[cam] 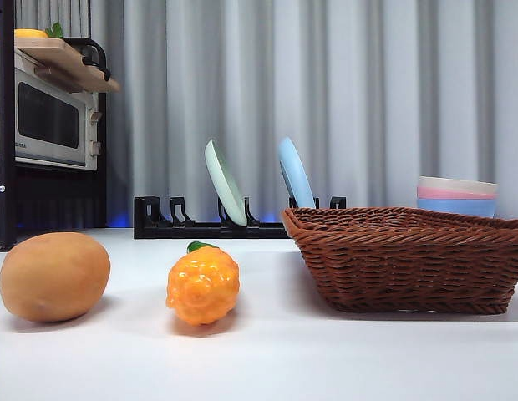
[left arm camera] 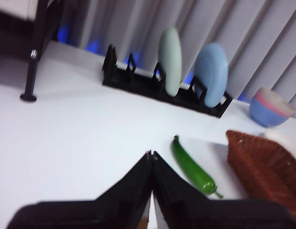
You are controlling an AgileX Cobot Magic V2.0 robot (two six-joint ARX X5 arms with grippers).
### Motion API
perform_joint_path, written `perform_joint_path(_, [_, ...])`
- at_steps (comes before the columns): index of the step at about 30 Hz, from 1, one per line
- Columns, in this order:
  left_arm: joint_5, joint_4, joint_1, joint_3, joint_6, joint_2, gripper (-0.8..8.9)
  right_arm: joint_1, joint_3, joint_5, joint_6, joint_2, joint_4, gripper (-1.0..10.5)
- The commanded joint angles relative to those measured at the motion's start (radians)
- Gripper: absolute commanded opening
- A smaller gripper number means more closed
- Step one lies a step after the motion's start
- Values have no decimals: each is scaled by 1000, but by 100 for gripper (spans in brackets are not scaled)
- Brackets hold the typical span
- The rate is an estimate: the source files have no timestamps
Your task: Pick up the basket,pick up the corn from the table,pick up the potato from the table,pick up the cucumber from the table,put all items into the basket
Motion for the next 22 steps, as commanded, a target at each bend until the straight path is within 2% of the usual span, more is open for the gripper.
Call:
perform_joint_path(1, [8,-19,2,82,39,88,-8,0,85,0,-57,106,2,-11])
perform_joint_path(11, [141,-225,0,416,249,456,-8,0,432,-10,-207,509,-140,-11])
perform_joint_path(16, [226,-306,0,533,324,606,7,-1,606,-144,-325,719,-307,3])
perform_joint_path(18, [241,-317,0,560,324,645,95,-1,657,-189,-351,792,-348,78])
perform_joint_path(20, [239,-317,0,572,323,670,276,-1,693,-206,-357,858,-360,271])
perform_joint_path(22, [239,-315,-1,573,322,681,348,-1,716,-207,-367,916,-359,353])
